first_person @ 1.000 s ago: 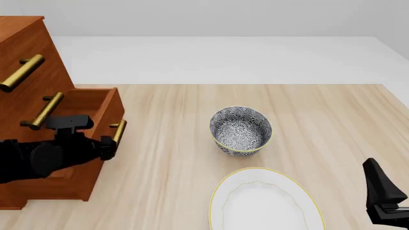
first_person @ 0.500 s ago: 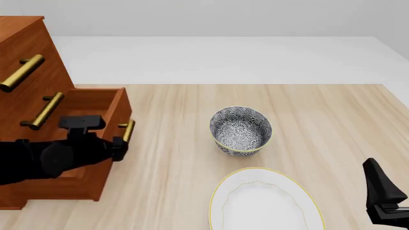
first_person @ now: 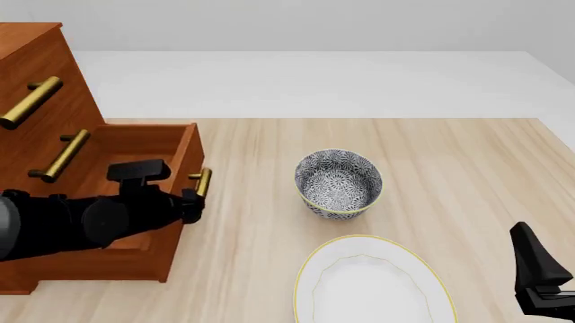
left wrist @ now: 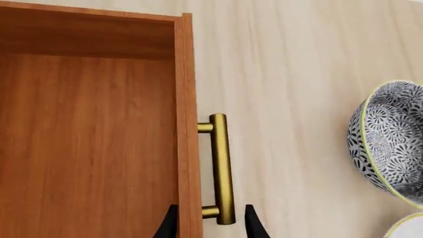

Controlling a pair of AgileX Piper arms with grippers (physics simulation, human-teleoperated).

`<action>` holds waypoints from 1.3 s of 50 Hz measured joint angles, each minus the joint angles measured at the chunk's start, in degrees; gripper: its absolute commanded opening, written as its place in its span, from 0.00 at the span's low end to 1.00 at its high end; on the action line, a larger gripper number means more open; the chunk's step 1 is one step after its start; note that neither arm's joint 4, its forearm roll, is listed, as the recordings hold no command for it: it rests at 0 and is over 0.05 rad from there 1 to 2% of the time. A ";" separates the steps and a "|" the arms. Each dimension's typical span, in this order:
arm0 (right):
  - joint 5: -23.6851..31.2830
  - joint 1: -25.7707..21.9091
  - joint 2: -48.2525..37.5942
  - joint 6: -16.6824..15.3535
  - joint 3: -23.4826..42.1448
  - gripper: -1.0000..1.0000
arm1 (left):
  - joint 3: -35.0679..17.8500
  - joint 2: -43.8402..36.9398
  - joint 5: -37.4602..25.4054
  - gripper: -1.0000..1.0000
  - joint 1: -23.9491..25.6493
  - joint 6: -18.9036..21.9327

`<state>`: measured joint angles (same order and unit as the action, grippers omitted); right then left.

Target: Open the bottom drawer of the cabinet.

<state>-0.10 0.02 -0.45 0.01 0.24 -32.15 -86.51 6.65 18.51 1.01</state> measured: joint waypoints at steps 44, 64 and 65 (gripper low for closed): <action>0.00 0.00 0.00 0.00 0.00 1.00 | 6.50 -0.40 18.90 1.00 3.82 -5.70; 0.00 0.00 0.00 0.00 0.00 1.00 | 0.18 7.06 -6.87 1.00 1.39 -1.82; 0.00 0.00 0.00 0.00 0.00 1.00 | -0.03 7.79 -8.21 1.00 1.35 -2.79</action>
<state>-0.10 0.02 -0.46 0.01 0.24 -32.17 -78.72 -1.56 19.86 -1.77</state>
